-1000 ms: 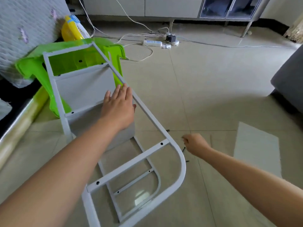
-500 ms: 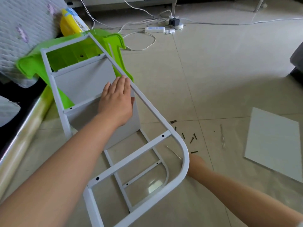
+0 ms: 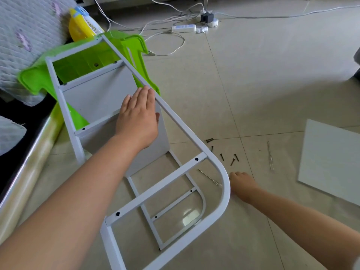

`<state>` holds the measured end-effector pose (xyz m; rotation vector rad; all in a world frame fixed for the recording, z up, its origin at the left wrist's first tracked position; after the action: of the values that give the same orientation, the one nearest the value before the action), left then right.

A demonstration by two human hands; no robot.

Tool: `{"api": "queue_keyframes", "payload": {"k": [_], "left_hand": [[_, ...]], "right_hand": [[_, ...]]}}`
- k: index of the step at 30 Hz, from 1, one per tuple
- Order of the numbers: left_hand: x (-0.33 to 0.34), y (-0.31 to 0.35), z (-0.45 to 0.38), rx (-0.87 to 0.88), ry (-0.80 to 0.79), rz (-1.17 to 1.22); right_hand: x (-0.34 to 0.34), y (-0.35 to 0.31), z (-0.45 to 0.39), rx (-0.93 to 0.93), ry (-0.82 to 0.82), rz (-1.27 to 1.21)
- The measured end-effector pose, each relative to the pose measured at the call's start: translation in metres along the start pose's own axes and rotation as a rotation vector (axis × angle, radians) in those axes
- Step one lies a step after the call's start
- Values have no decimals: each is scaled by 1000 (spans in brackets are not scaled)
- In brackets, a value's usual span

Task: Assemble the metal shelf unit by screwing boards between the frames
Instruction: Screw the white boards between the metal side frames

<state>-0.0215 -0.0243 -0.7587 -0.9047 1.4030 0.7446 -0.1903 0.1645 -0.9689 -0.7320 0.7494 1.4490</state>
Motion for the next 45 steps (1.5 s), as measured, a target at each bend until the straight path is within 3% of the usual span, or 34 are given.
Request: {"api": "queue_keyframes", "payload": {"k": [3, 5, 9, 13, 16, 20, 25, 32, 39, 43, 45], "left_hand": [[-1, -1, -1, -8, 6, 4], [-1, -1, -1, -8, 0, 11], [-7, -5, -3, 21, -98, 54], [-13, -22, -2, -32, -166, 25], [-20, -44, 3, -89, -152, -12], [-25, -81, 9, -100, -104, -24], [-31, -122, 21, -212, -28, 24], [-25, -129, 29, -351, -53, 195], [-20, -132, 30, -405, -50, 462], [-12, -138, 35, -299, 4, 592], [-5, -146, 40, -228, -44, 710]], "right_hand": [[-9, 7, -2, 39, 22, -10], [-27, 10, -6, 97, 124, -69], [-97, 11, -15, 169, 611, -374], [-180, 0, -3, 119, 1073, -720], [-224, -12, 9, 63, 1204, -915], [-269, -41, 16, -120, 1195, -1004], [-313, -91, 18, -413, 1084, -683], [-333, -141, -4, -526, 874, -215], [-325, -153, -17, -549, 797, -203], [-315, -157, -25, -539, 844, -280], [-307, -158, -28, -522, 898, -395]]}}
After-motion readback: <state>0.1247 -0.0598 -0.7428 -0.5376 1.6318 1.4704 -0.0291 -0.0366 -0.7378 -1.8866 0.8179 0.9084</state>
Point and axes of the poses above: each hand's wrist, its own z-axis away from the middle knuckle, its own x-axis out of the palm, y = z × x, the point moved 2 cm from there along -z, towards the middle knuckle, and after that the axes turned 12 degrees about -x, right-handed, at the moved point
